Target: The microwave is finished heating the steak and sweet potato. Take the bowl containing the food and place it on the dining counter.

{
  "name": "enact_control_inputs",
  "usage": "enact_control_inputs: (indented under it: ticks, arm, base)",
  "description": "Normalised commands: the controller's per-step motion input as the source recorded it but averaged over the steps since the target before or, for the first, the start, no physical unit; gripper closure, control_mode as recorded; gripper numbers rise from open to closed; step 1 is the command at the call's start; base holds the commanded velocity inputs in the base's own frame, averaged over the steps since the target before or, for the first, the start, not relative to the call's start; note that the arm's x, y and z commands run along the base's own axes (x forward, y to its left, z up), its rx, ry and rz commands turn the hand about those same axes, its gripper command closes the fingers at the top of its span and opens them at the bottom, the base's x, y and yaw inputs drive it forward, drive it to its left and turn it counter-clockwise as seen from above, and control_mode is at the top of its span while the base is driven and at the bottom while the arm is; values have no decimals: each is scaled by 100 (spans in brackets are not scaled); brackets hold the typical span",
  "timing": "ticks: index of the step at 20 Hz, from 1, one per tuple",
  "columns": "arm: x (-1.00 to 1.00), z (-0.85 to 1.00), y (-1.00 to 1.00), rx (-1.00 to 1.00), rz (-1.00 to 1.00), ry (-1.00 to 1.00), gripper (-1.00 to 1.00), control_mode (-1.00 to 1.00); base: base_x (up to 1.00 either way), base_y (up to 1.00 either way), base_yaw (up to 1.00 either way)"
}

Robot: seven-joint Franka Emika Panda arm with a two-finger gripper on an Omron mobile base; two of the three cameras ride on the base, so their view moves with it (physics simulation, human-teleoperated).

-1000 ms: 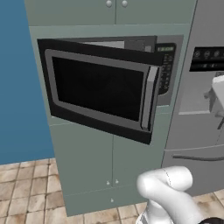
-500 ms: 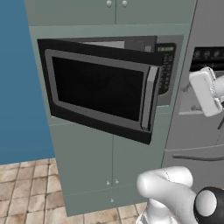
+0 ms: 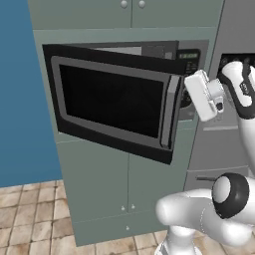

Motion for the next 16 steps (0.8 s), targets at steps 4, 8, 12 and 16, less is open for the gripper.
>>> enact_control_inputs:
  ticks: [4,8,12,16]
  arm:
    - [40,-5,83,4,7,6,-100,-100]
    - [17,-3,100,0,8,2,-100,-100]
    - [-4,0,100,0,11,0,-100,-100]
    - [-58,0,100,0,25,0,-100,-100]
  base:
    - [0,0,0]
    - [0,0,0]
    - [0,0,0]
    - [0,0,0]
